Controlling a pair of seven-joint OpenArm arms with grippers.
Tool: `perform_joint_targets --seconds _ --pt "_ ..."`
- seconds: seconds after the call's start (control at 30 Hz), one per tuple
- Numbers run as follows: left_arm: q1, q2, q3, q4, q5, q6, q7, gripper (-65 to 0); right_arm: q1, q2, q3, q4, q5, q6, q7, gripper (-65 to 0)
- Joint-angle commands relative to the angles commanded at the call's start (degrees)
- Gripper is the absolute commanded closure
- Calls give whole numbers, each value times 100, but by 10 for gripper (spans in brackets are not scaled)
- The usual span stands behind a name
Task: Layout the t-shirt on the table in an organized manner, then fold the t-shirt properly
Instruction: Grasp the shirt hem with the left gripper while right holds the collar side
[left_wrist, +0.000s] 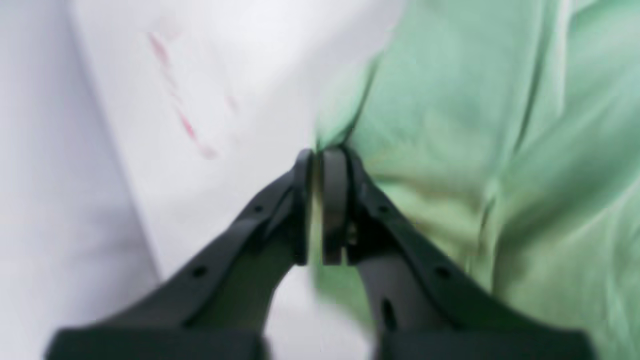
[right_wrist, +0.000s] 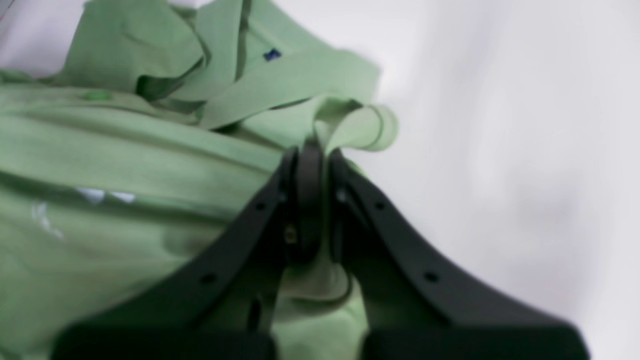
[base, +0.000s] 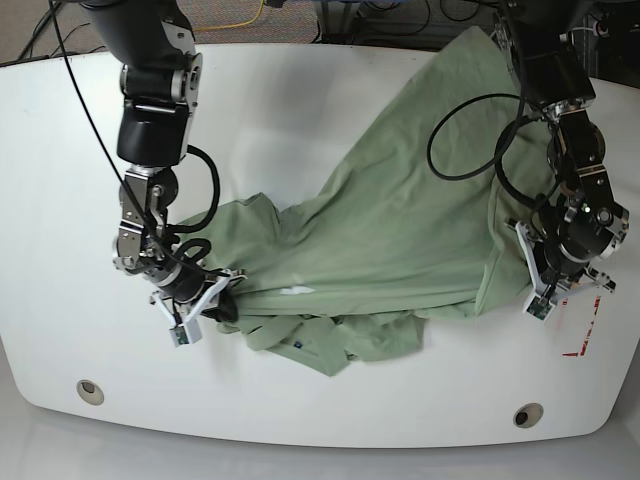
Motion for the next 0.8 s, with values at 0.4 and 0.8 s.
perform_joint_targets --seconds 0.4,0.8 --pt "132 35 343 44 -26 0 53 -499 -422 53 18 0 0 0 44 0" --pt "1899 501 -695 352 -484 0 158 -499 -536 -70 9 9 0 9 44 0"
